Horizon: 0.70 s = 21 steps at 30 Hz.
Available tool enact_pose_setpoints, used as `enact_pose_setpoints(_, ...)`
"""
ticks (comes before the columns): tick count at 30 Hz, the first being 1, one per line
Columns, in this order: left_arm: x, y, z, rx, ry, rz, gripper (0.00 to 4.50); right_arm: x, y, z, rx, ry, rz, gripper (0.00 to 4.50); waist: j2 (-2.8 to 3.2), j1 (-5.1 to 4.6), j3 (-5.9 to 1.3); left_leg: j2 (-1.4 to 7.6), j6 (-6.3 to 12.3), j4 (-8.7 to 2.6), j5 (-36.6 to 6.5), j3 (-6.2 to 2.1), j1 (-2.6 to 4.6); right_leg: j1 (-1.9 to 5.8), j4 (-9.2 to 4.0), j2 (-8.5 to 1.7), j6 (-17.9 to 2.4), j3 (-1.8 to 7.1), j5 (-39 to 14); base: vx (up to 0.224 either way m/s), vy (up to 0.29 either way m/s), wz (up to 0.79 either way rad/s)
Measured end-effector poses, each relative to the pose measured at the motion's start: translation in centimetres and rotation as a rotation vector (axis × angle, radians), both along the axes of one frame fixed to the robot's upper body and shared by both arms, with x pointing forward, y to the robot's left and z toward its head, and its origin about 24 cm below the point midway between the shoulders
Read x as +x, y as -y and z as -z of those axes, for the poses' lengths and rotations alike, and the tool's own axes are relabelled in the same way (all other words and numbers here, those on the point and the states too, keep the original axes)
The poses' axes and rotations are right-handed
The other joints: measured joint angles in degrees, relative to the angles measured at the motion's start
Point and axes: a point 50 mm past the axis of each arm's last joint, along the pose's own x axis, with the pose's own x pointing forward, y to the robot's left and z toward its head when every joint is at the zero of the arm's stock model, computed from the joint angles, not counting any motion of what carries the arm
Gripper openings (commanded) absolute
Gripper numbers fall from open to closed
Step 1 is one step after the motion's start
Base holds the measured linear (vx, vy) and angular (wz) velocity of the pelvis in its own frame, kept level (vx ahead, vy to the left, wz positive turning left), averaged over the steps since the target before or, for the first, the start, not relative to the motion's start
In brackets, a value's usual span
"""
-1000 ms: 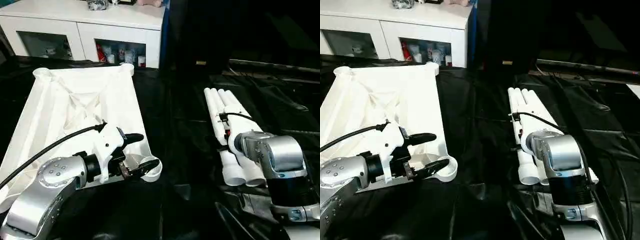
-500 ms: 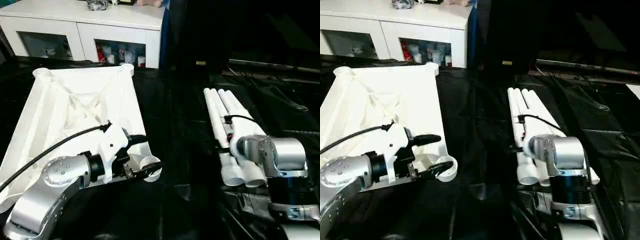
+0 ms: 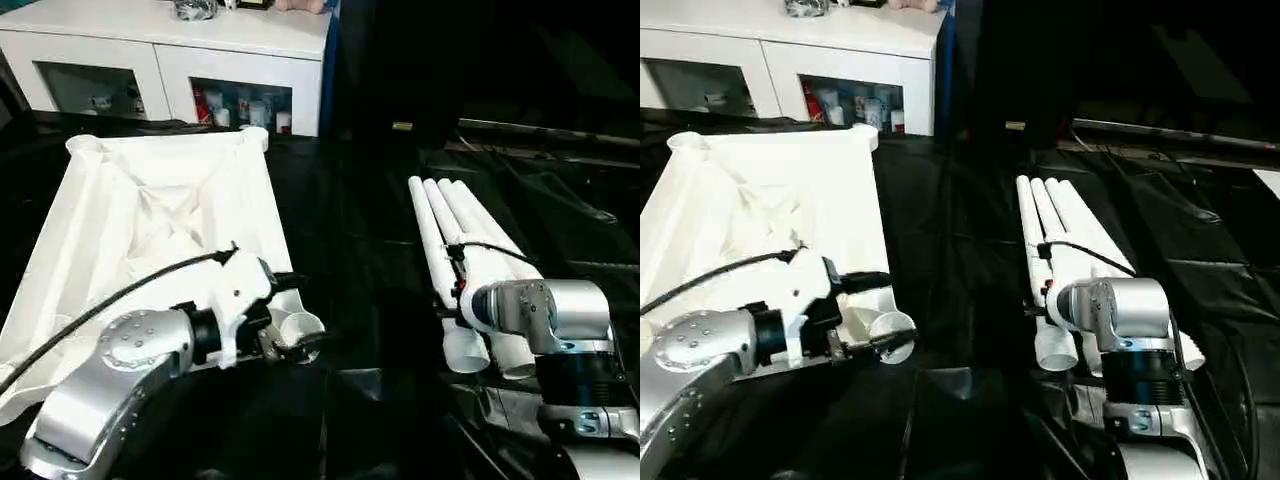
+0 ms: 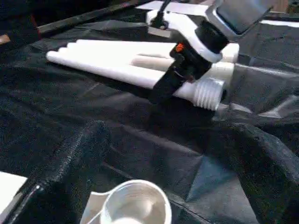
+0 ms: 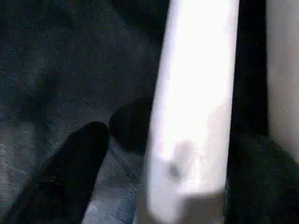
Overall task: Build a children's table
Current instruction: Pick table leg
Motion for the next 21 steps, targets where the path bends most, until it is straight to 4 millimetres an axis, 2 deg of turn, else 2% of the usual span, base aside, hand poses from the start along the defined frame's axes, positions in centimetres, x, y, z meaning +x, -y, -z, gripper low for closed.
enact_pose_setpoints(1,0.0,0.1,0.1,0.002,-0.005,0.007,4.5,0.0,0.1,0.0,-0.002,-0.004,0.002,3.64,-0.06,0.0,-0.02,0.0,0.0,0.0,0.0,0.02,0.0,0.0,0.0,-0.01,0.0,0.0,0.0,0.0,0.0,0.0)
enact_pose_setpoints(4,-0.2,0.5,0.4,0.018,-0.036,0.035,4.5,0.2,0.4,0.2,0.007,-0.02,0.001,3.53,-0.48,0.0,-0.08,0.04,0.0,-0.01,0.0,0.04,0.02,0.0,0.0,0.0,0.02,-0.02,-0.02,0.0,0.0,0.0)
enact_pose_setpoints(5,-0.2,0.6,0.5,0.029,-0.044,0.044,4.5,0.2,0.4,0.3,0.007,-0.024,0.002,3.35,-0.62,0.0,-0.08,0.05,0.0,-0.01,0.0,0.04,0.02,0.0,0.0,0.0,0.02,-0.03,-0.02,0.0,0.0,0.0)
enact_pose_setpoints(9,-0.2,0.7,0.6,0.045,-0.056,0.052,4.5,0.2,0.4,0.3,0.004,-0.03,0.001,3.08,-0.69,-0.03,-0.11,0.06,-0.01,-0.01,0.0,0.12,0.03,0.01,0.0,-0.02,0.02,0.0,-0.01,0.0,0.0,0.0)
enact_pose_setpoints(10,-0.1,0.7,0.7,0.047,-0.056,0.05,4.5,0.2,0.4,0.3,0.003,-0.029,0.002,2.9,-0.75,-0.05,-0.11,0.07,-0.01,-0.01,0.0,0.14,0.04,0.01,0.0,-0.02,0.02,0.01,-0.01,0.0,0.0,0.0)
enact_pose_setpoints(16,0.4,0.1,0.9,0.052,-0.067,0.009,4.5,0.6,-0.2,0.5,0.027,-0.023,0.031,2.42,-1.04,-0.36,-0.12,0.24,-0.02,-0.03,0.01,0.3,0.13,0.01,0.01,0.02,0.01,-0.02,-0.01,0.0,0.0,0.0)
enact_pose_setpoints(21,1.1,-1.3,0.6,0.049,-0.076,-0.061,4.5,1.0,-0.5,0.6,0.072,-0.018,0.069,2.09,-1.07,-0.42,-0.1,0.29,-0.02,-0.05,0.01,0.42,0.2,0.0,0.02,0.02,-0.03,-0.02,0.02,0.0,0.0,0.0)
